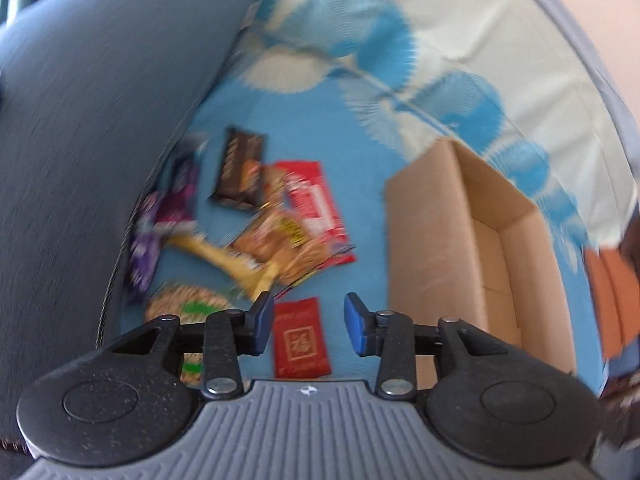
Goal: Organize snacks
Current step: 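Move both tools from the box toward the snack pile, then grasp the white-green pastry pack with the right tool while the left tool approaches the peanut cake bag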
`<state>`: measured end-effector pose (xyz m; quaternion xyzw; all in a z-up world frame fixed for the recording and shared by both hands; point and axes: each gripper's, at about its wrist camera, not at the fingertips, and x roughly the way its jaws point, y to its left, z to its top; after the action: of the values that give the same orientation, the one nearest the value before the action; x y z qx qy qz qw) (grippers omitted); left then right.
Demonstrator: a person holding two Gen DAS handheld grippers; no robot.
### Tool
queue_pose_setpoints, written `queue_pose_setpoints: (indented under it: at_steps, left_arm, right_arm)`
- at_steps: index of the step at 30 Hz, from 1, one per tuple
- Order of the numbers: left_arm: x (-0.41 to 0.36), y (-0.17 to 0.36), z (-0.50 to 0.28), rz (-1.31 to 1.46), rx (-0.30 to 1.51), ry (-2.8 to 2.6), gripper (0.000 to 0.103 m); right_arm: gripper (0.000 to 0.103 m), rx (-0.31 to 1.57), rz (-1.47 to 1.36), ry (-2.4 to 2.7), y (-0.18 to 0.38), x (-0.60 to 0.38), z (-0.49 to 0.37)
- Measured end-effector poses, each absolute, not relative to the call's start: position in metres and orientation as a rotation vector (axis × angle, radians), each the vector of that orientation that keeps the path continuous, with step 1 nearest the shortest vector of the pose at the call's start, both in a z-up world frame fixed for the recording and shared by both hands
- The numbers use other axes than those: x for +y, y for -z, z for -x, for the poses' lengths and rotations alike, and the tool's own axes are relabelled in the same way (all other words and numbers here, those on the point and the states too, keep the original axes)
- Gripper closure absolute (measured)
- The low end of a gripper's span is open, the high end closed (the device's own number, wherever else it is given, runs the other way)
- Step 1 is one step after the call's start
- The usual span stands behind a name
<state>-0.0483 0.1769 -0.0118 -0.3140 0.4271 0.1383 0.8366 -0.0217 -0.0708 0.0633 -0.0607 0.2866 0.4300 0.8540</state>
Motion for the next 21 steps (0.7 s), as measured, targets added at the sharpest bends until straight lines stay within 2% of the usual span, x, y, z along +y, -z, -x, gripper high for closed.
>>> queue_pose_setpoints:
  at_steps: [2,7,8,12,17,21]
  left_arm:
    - [0.186,0.022,0.055,0.700,0.898,-0.327,0.031]
    - [0.193,0.032,0.056,0.659,0.963,-0.420,0.015]
    - [0.196,0.034,0.058,0.660,0.967,-0.426,0.015]
    - [0.198,0.045,0.052,0.653,1.033,-0.422,0.015]
    - [0.196,0.060,0.044,0.608,1.115,-0.434,0.014]
    - [0.192,0.067,0.036,0.595,1.129,-0.417,0.004]
  right_arm:
    - [0.051,0.646,0.171,-0.964,-0.054,-0.050,0.030]
    - [0.032,0.703,0.328,-1.071,-0.025,-0.011,0.053]
    - [0.026,0.701,0.354,-1.086,-0.020,-0.006,0.058]
    - [0.022,0.682,0.459,-1.103,0.003,0.011,0.066]
    - [0.022,0.704,0.495,-1.093,0.025,0.012,0.062]
    - [0.022,0.714,0.548,-1.098,0.036,0.014,0.061]
